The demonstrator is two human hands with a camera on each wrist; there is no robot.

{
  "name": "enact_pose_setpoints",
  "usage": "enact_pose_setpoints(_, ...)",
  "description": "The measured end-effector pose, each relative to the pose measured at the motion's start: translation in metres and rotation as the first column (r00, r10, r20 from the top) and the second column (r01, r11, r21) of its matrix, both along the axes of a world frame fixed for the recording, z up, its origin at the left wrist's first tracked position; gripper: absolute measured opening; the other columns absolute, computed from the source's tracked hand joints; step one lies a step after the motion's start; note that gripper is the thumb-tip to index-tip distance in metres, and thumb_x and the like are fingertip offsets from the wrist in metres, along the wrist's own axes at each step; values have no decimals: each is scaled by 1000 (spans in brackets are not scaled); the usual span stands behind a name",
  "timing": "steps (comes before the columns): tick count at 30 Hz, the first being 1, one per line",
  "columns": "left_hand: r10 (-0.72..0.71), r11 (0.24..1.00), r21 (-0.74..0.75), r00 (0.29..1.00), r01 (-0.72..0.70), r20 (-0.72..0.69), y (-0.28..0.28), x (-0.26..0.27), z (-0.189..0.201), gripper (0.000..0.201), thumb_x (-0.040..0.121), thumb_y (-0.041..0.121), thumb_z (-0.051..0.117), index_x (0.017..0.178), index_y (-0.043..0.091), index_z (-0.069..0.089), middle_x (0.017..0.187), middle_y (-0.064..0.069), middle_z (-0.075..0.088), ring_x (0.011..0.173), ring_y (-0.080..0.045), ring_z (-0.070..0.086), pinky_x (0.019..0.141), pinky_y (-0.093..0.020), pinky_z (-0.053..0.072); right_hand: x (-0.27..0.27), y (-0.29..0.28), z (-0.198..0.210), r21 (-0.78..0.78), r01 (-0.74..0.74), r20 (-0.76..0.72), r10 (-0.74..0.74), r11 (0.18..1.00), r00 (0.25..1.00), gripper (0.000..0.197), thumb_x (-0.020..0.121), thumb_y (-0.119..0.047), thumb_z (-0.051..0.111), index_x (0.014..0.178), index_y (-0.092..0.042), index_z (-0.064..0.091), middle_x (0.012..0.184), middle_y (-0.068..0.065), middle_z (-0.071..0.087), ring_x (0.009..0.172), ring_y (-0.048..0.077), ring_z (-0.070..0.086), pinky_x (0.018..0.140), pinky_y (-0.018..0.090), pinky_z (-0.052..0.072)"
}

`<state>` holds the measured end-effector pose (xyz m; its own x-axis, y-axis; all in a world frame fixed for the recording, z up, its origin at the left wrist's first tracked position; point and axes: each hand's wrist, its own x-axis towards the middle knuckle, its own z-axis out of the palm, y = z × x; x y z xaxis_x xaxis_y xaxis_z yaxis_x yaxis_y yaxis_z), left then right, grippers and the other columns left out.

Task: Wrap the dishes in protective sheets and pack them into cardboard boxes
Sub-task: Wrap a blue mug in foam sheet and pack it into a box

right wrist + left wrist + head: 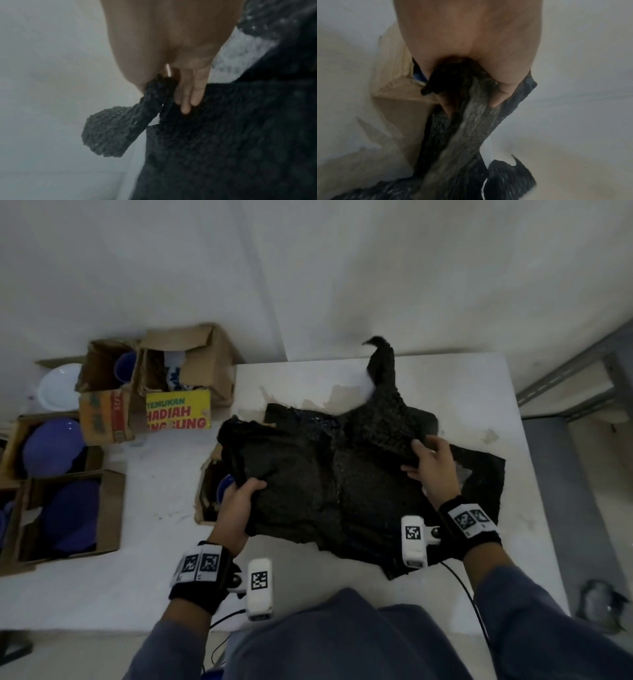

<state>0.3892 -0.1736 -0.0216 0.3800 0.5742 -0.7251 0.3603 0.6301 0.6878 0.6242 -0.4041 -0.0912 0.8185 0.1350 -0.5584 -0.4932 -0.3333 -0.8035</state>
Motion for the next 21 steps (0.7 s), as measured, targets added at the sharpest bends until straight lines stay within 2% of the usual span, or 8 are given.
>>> enact_pose_setpoints(2, -41, 999, 29, 999, 42, -21, -5, 9, -1, 27, 91, 5, 59, 116, 16, 64, 110, -7, 71, 102, -32, 66, 88, -46, 55, -5, -8, -3, -128, -250, 85, 262, 960, 961, 53, 96, -48, 58, 141, -27, 41, 134, 3, 56, 110, 26, 65, 84, 36, 56)
enact_pose_setpoints(4, -86, 995, 44, 996, 86, -15, -6, 16, -1, 26, 90, 0, 61, 112, 14, 66, 106, -6, 74, 101, -30, 68, 89, -46, 55, -14, -12, 3, -269, -340, 163, 390, 901, 906, 60, 93, -52, 59, 145, -29, 38, 123, 0, 59, 104, 20, 62, 94, 39, 50)
enact_pose_setpoints(8, -145, 989, 20, 989, 145, -4, -4, 24, -3, 44, 85, 2, 71, 127, 8, 61, 115, -7, 72, 105, -30, 69, 93, -50, 54, -41, -3, 18, -348, -294, 282, 398, 890, 873, 44, 86, -51, 69, 116, -26, 48, 88, -4, 67, 78, 18, 66, 77, 44, 55)
enact_pose_setpoints(11, -152, 988, -18, 988, 152, -10, -5, 25, -7, 46, 83, 4, 74, 127, 8, 61, 116, -9, 72, 107, -32, 68, 96, -52, 52, -58, 11, 26, -134, -468, 83, 481, 873, 873, 51, 77, -67, 69, 106, -29, 51, 89, 0, 69, 75, 18, 70, 75, 43, 58)
enact_pose_setpoints(13, -148, 987, -68, 989, 148, 6, -8, 25, -8, 43, 84, 3, 72, 126, 7, 62, 116, -11, 72, 106, -33, 68, 96, -51, 53, -68, 24, 27, 89, -412, -41, 417, 907, 908, 60, 73, -58, 76, 120, -29, 51, 105, 11, 68, 91, 20, 70, 83, 38, 58)
enact_pose_setpoints(16, -193, 979, -67, 981, 195, 29, -12, 19, -7, 40, 87, 5, 70, 126, 8, 62, 118, -10, 71, 106, -29, 69, 93, -45, 55, -77, 38, 24, 247, -171, -61, 191, 954, 980, 59, 82, -11, 79, 131, -14, 48, 113, 16, 68, 103, 26, 68, 94, 45, 55)
enact_pose_setpoints(19, -256, 946, 193, 966, 259, -39, -1, 2, -5, 28, 91, 10, 69, 119, 13, 67, 111, -3, 74, 101, -20, 70, 86, -35, 57, -81, 41, 26, 205, -96, 28, 93, 974, 995, 48, 89, 2, 68, 128, -7, 43, 116, 6, 65, 101, 12, 66, 98, 39, 53)
enact_pose_setpoints(21, -271, 877, 385, 957, 289, -102, 12, -13, -6, 16, 92, 13, 69, 107, 19, 70, 104, 0, 74, 98, -17, 70, 86, -36, 57, -85, 42, 26, 165, -133, 99, 118, 977, 988, 41, 93, -1, 64, 124, -14, 41, 116, 4, 64, 102, 8, 64, 97, 39, 53)
